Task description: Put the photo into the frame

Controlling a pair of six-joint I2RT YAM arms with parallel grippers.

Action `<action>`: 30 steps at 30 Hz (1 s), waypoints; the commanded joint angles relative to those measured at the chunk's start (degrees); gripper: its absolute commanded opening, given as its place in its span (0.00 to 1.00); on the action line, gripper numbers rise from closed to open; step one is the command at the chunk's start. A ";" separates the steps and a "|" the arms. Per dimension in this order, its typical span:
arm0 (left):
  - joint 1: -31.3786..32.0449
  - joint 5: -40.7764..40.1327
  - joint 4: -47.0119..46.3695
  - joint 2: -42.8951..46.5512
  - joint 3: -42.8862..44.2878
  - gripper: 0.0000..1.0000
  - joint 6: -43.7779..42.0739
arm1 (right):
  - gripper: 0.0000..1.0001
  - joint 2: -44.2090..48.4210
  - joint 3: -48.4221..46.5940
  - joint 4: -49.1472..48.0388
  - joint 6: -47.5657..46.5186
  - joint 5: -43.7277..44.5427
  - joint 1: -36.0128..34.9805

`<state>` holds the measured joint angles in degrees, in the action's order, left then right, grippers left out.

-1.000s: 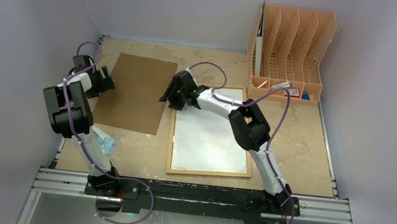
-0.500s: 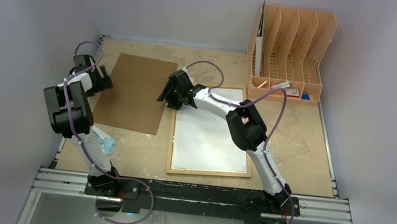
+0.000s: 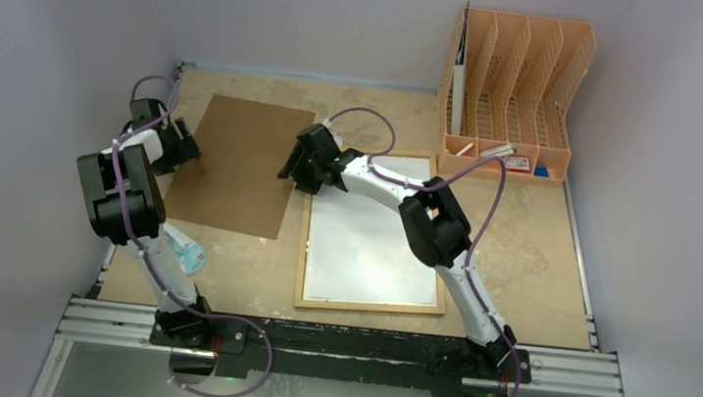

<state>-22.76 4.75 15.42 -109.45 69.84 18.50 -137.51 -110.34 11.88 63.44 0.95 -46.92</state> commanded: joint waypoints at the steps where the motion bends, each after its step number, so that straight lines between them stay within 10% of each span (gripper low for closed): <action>1: -0.06 5.22 5.70 -2.99 -2.48 0.71 2.13 | 0.60 -2.55 2.10 1.60 -0.04 0.14 -0.15; 30: -1.12 17.50 8.76 -7.05 -7.97 0.65 3.96 | 0.54 11.67 12.36 -30.86 -1.53 -16.74 0.47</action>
<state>-25.61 14.79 11.99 -109.97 67.75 19.11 -134.34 -99.15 -6.87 60.47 -11.57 -45.32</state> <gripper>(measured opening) 0.651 0.549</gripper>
